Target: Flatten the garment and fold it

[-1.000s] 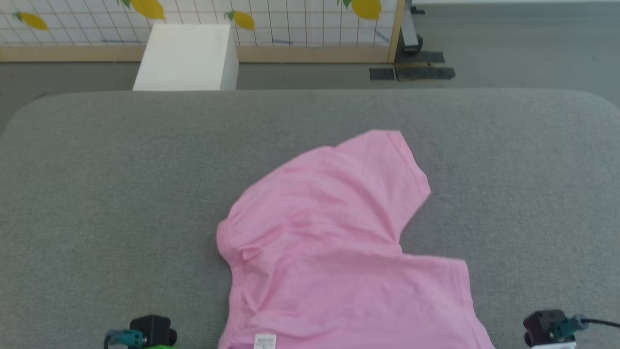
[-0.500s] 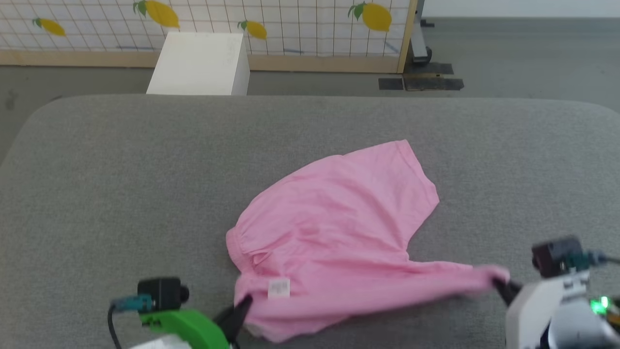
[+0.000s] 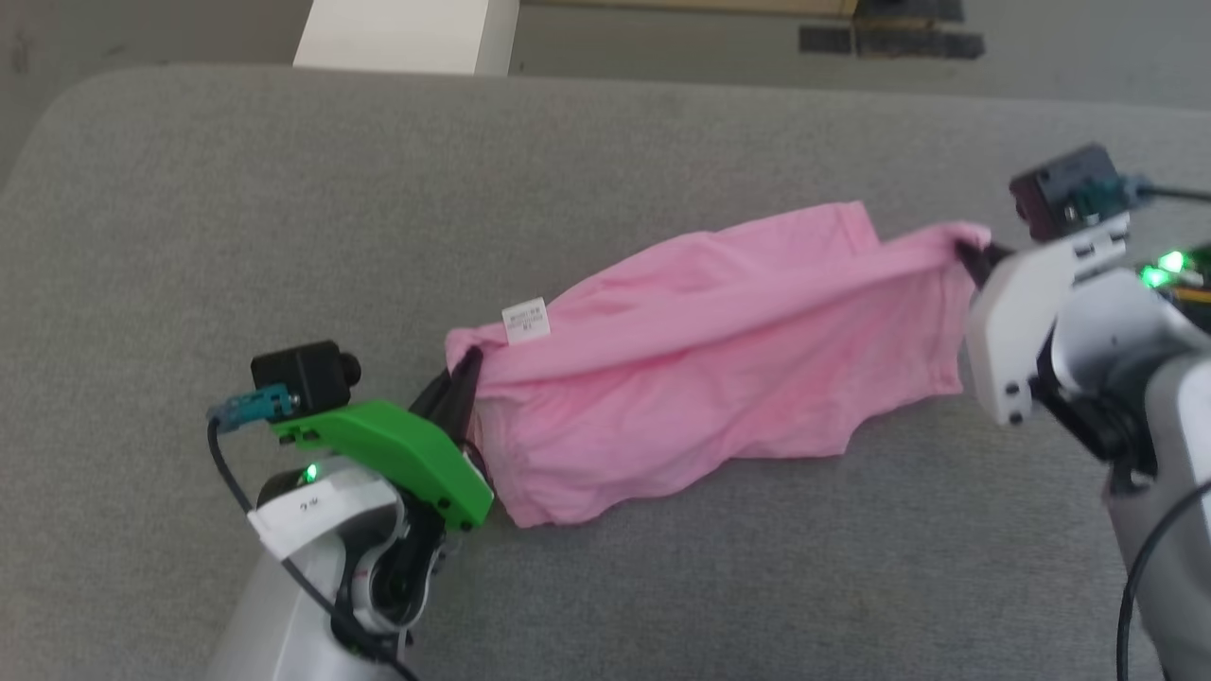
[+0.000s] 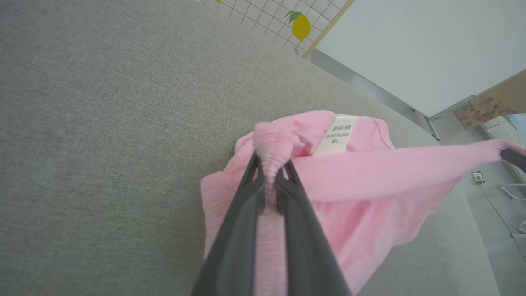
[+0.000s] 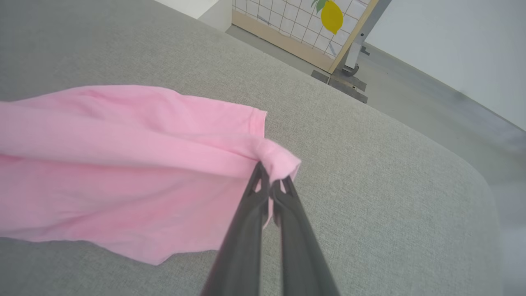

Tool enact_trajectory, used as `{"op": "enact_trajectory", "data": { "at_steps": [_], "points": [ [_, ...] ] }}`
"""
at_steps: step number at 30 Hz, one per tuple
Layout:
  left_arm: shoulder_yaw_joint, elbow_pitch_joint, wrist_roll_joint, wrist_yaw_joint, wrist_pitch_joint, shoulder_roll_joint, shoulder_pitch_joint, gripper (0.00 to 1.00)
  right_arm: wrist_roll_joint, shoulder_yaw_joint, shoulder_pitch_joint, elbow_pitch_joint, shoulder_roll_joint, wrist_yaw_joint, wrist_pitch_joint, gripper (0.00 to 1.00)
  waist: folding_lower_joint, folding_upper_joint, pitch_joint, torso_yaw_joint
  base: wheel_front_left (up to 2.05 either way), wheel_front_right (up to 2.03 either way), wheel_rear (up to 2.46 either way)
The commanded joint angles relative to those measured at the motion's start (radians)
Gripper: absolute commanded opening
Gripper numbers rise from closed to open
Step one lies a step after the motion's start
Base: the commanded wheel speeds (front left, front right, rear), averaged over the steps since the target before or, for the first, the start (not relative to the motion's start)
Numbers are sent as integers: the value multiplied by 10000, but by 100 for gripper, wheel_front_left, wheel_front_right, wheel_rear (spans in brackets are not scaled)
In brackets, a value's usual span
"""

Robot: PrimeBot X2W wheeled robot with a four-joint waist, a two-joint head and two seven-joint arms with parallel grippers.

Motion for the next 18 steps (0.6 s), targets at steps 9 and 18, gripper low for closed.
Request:
{"op": "enact_trajectory", "data": {
  "at_steps": [9,18],
  "points": [
    [-114,1273,348,42,-625,-343,-1292,0,141,1146,-2817,3147,-228,-19,-847,0,0,0,1816,886,0,0,0],
    [-637,1898,372,-200,-285,-424,-1646,0,673,2461,-4391,5460,-502,-19,-389,0,0,0,2393,1258,0,0,0]
  ]
}}
